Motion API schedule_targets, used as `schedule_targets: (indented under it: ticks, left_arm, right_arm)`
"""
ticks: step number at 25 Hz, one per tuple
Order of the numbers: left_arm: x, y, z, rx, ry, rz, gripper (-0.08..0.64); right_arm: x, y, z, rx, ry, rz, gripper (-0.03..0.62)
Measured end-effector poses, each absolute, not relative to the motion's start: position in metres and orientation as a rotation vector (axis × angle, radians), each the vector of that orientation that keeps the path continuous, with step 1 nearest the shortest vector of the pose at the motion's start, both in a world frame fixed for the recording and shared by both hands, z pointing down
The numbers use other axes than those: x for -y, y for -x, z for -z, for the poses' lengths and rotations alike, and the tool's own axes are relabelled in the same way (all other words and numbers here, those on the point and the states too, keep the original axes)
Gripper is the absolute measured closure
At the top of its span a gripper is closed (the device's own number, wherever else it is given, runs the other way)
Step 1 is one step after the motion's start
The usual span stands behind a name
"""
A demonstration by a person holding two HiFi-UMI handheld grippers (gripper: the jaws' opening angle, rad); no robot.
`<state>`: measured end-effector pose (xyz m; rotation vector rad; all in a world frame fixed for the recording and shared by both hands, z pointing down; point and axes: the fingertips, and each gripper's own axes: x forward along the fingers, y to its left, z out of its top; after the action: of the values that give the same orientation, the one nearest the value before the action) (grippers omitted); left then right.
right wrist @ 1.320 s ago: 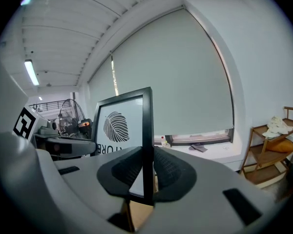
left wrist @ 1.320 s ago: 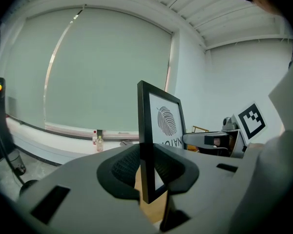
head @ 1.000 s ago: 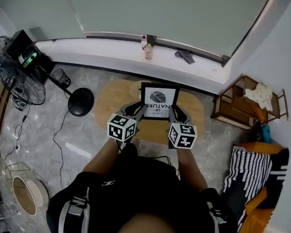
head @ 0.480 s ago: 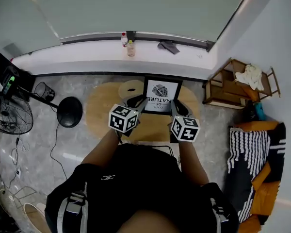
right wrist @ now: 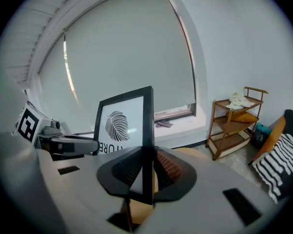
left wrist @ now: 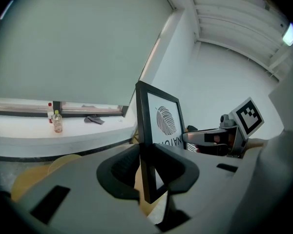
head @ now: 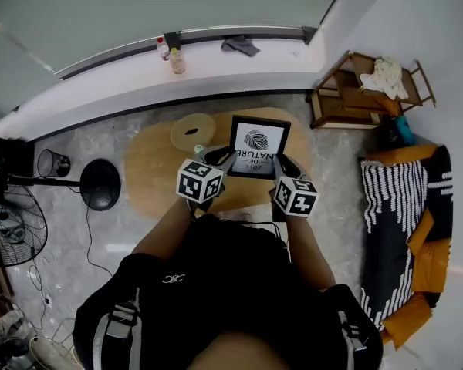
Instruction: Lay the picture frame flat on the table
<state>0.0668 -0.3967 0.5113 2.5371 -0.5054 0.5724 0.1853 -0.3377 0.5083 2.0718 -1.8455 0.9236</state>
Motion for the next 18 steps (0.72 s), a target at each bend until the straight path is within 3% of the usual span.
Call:
schedule_targets:
  ticks: [18]
  left_arm:
    - [0.389,-0.057,-0.698,0.408,-2.168,-0.783,0.459]
  right_arm:
    - [0.334,-0.177,-0.68,1.593,-1.861,-1.234,0.503]
